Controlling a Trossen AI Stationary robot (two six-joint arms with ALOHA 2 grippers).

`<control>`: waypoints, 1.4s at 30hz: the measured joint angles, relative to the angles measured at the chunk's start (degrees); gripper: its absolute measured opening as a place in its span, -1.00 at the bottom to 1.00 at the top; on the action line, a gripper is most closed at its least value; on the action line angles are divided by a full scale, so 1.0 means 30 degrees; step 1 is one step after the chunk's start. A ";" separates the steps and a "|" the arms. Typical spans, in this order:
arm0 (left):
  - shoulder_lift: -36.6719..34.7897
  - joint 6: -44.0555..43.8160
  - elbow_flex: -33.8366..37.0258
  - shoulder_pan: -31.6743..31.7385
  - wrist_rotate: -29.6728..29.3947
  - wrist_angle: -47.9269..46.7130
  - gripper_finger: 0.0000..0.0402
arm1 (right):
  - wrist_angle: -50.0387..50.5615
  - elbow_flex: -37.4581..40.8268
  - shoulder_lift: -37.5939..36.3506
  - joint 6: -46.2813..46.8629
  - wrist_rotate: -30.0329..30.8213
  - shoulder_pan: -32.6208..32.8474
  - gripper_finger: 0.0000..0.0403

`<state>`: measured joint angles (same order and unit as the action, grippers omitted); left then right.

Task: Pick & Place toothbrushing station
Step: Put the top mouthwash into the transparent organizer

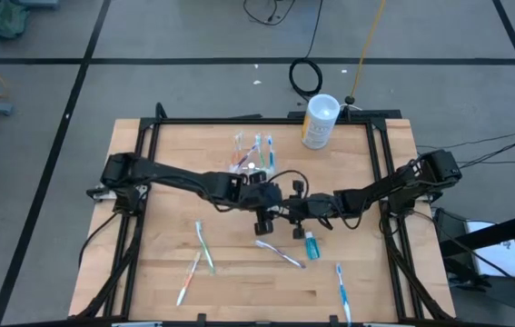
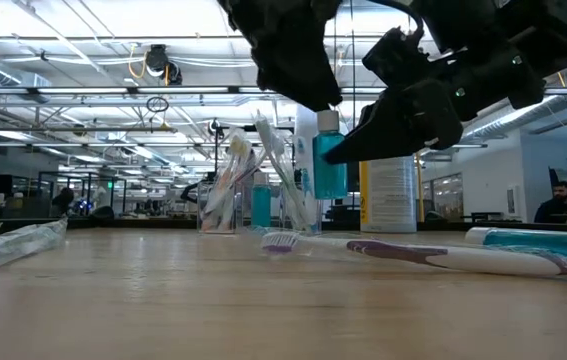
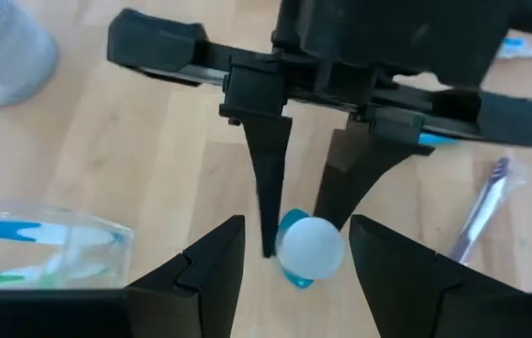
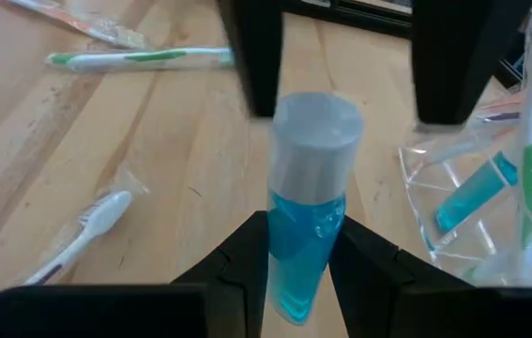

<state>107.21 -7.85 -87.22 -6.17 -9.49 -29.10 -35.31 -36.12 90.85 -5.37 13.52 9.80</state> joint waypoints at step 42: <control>0.0659 0.0669 0.0007 0.0283 0.0666 -0.0537 -0.10 | -0.0131 0.0015 -0.0015 -0.0007 -0.0015 0.0000 -0.55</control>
<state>109.19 -5.84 -87.20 -5.32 -7.49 -30.71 -35.70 -36.07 90.80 -5.39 13.47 9.80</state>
